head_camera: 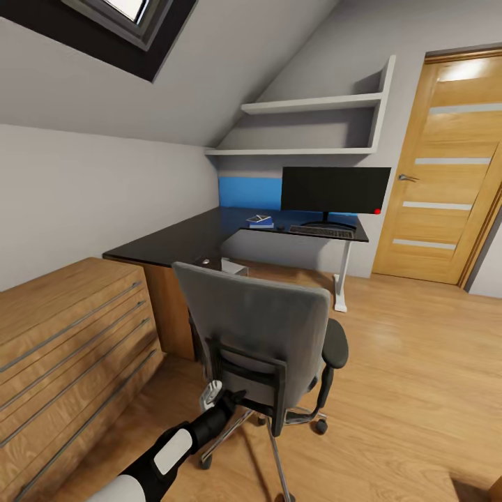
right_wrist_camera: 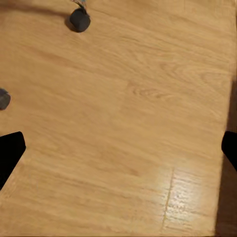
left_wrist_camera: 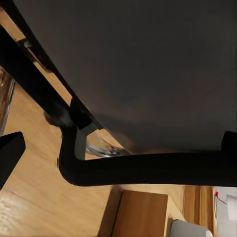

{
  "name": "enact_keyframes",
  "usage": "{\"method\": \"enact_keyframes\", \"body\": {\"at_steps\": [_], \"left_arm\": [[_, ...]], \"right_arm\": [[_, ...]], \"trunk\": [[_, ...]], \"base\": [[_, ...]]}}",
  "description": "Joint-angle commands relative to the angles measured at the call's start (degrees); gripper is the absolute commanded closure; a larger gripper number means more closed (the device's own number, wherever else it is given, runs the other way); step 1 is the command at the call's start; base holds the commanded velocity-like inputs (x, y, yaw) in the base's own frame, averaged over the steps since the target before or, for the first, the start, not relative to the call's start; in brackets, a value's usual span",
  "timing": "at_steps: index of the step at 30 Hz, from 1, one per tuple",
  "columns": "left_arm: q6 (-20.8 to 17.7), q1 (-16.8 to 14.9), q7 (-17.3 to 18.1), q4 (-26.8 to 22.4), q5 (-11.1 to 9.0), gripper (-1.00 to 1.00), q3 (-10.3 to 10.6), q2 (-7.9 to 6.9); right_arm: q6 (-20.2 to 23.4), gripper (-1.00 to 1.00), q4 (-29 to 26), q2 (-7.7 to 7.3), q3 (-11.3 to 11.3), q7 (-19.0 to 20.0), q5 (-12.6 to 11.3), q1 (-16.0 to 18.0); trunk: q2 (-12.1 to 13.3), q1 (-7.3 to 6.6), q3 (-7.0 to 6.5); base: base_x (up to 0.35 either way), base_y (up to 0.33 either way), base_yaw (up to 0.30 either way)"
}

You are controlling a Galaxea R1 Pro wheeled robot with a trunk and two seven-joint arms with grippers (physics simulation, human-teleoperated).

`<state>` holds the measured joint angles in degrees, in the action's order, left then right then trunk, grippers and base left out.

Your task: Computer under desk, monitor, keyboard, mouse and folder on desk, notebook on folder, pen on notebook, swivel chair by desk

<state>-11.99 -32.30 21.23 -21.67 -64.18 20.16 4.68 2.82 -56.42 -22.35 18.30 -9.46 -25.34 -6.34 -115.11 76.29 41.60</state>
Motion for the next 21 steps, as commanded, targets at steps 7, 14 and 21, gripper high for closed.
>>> {"method": "enact_keyframes", "body": {"at_steps": [7, 14, 21], "left_arm": [[-0.4, 0.0, -0.2, -0.2, -0.5, -1.0, 0.3, -0.49], [-0.2, 0.2, -0.4, -2.4, 3.3, -1.0, 0.3, -0.85], [-0.2, 2.9, -5.0, -11.8, 9.2, -1.0, 0.1, -3.13]], "right_arm": [[0.3, -1.0, -1.0, 4.82, -5.4, -0.9, -0.4, 4.8], [0.3, -1.0, -1.1, 8.57, -7.0, -4.1, -0.3, 10.2], [0.8, -1.0, -3.1, 12.75, -7.0, -9.8, 0.1, 14.0]], "trunk": [[0.0, 0.0, 0.05], [0.0, 0.0, 0.05], [0.0, 0.0, 0.05]], "base": [[-0.17, 0.0, 0.0], [-0.311, 0.027, 0.0], [-0.274, 0.116, 0.0]]}}
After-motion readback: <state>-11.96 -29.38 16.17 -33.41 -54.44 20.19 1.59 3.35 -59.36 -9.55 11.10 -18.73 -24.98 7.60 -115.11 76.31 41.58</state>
